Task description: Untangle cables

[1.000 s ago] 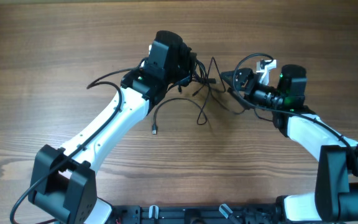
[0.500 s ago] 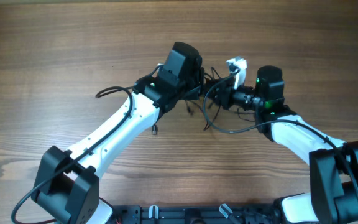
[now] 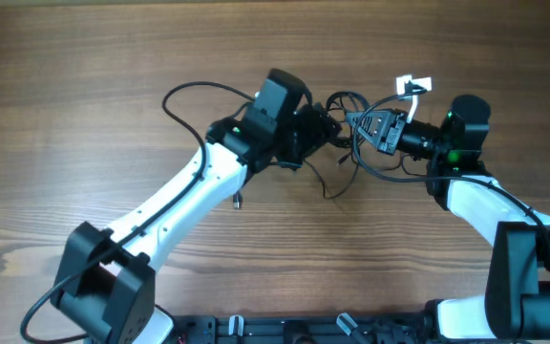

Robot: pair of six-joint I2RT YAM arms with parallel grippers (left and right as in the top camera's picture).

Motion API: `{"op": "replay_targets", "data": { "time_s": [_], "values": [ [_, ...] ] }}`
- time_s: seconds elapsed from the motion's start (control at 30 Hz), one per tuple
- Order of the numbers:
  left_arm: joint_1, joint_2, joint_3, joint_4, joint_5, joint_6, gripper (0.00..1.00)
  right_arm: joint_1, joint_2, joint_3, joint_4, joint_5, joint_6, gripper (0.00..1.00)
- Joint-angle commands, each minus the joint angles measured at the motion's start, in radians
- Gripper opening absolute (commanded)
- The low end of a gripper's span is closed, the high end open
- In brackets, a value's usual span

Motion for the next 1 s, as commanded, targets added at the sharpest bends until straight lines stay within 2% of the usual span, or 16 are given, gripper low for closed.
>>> {"op": "replay_targets", "data": {
  "time_s": [0.0, 0.03, 0.1, 0.13, 0.23, 0.37, 0.43, 0.53, 0.57, 0.6, 0.63, 0.67, 0.77, 0.83, 0.9, 0.97],
  "values": [
    [-0.046, 0.09, 0.008, 0.015, 0.008, -0.153, 0.63, 0.005, 0.003, 0.01, 0.009, -0.075, 0.0, 0.04],
    [-0.052, 0.109, 0.008, 0.022, 0.008, -0.172, 0.55, 0.005, 0.003, 0.01, 0.009, -0.079, 0.0, 0.04],
    [-0.056, 0.159, 0.008, 0.032, -0.003, -0.185, 0.15, 0.005, 0.003, 0.01, 0.009, -0.079, -0.001, 0.04],
    [-0.053, 0.168, 0.008, 0.021, -0.037, -0.182, 0.04, 0.005, 0.003, 0.01, 0.009, -0.079, -0.004, 0.04],
    [-0.003, 0.148, 0.008, -0.035, -0.032, -0.156, 0.04, 0.0, 0.003, 0.01, 0.004, -0.078, -0.036, 0.04],
    [0.121, 0.021, 0.008, -0.084, 0.124, 0.004, 0.04, -0.042, 0.004, 0.01, -0.138, 0.063, -0.124, 0.04],
    [0.151, -0.046, 0.008, -0.084, 0.12, 0.004, 0.06, -0.047, 0.004, 0.01, -0.237, 0.132, -0.2, 0.04],
    [0.152, -0.075, 0.008, -0.084, 0.083, 0.03, 0.2, -0.047, 0.004, 0.01, -0.287, 0.145, -0.21, 0.04],
    [0.152, -0.074, 0.008, -0.085, 0.083, 0.03, 0.34, -0.047, 0.004, 0.01, -0.287, 0.145, -0.211, 0.04],
    [0.15, -0.073, 0.008, -0.085, 0.083, 0.029, 0.56, -0.047, 0.004, 0.01, -0.286, 0.145, -0.21, 0.04],
    [0.149, -0.073, 0.008, -0.085, 0.082, 0.03, 0.71, -0.047, 0.004, 0.01, -0.287, 0.145, -0.21, 0.04],
    [0.142, -0.073, 0.008, -0.089, 0.074, 0.029, 0.75, -0.047, 0.004, 0.01, -0.287, 0.145, -0.21, 0.04],
    [0.093, -0.071, 0.008, -0.099, -0.019, 0.024, 0.82, -0.047, 0.004, 0.01, -0.29, 0.145, -0.21, 0.04],
    [0.042, -0.055, 0.008, -0.098, -0.101, -0.055, 0.85, -0.047, 0.004, 0.01, -0.294, 0.144, -0.21, 0.04],
    [0.004, -0.016, 0.008, -0.096, -0.176, -0.133, 0.72, -0.047, 0.004, 0.01, -0.295, 0.144, -0.209, 0.04],
    [-0.017, 0.053, 0.008, -0.067, -0.175, -0.206, 0.7, -0.047, 0.004, 0.01, -0.295, 0.144, -0.207, 0.04]
  ]
}}
